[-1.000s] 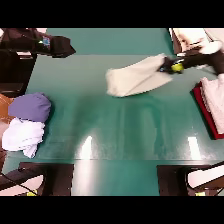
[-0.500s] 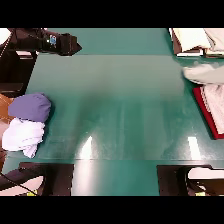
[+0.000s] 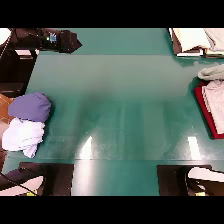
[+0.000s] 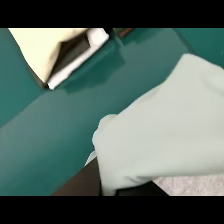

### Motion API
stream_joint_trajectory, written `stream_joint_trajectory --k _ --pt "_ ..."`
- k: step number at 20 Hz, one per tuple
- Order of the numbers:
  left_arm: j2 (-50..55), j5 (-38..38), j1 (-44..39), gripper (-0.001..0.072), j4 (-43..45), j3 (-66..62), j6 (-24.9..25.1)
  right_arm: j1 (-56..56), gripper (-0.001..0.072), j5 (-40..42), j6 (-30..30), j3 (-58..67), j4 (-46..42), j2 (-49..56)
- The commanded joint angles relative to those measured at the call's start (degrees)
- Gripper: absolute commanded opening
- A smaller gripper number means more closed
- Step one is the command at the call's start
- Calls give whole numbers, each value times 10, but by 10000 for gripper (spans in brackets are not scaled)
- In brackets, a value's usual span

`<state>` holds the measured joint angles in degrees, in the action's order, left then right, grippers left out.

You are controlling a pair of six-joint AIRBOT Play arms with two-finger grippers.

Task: Fold the shirts.

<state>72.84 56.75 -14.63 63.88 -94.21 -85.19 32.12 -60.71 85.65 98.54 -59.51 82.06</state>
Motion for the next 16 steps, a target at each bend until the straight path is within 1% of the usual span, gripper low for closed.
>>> stream_joint_trajectory --k 1,5,9,12,16 --pt "0 -1 0 23 0 0 1 2 17 15 -5 0 -3 -35" --pt "0 7 0 23 0 0 2 30 17 -50 -7 0 -14 -65" --pt "0 8 0 23 0 0 2 37 18 -166 -6 -6 -128 -71" --pt "0 10 0 23 0 0 8 37 18 -174 -6 -90 -176 -101" --pt "0 14 0 23 0 0 16 43 20 -174 -5 -218 -268 -141"
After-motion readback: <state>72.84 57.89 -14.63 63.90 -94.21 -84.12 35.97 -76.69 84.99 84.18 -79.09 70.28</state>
